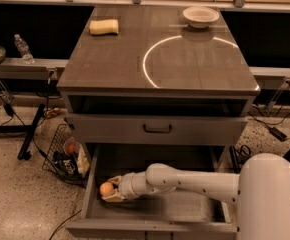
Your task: Pick orange from middle drawer and place on counter
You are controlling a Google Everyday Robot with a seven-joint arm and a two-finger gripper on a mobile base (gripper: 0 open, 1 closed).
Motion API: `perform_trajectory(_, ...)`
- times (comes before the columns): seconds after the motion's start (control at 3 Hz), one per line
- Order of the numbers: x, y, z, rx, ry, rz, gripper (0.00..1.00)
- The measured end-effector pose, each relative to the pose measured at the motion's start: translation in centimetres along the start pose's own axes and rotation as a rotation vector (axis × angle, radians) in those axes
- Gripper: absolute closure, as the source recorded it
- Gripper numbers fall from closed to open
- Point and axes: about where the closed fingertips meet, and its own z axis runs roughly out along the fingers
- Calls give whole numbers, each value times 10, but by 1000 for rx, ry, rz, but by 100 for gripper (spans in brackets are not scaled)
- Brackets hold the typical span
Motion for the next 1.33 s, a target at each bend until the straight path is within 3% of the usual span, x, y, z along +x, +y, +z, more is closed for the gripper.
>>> perform_trajectory(0.33, -14, -3, -31, 80, -14, 12, 88)
perform_trajectory(0.67, -21, 7, -101, 222, -19, 30, 100)
perform_trajectory(1.0, -27, 14, -174, 327, 5, 64, 100)
perform_trajectory(1.33, -27, 15, -173, 327, 5, 65, 100)
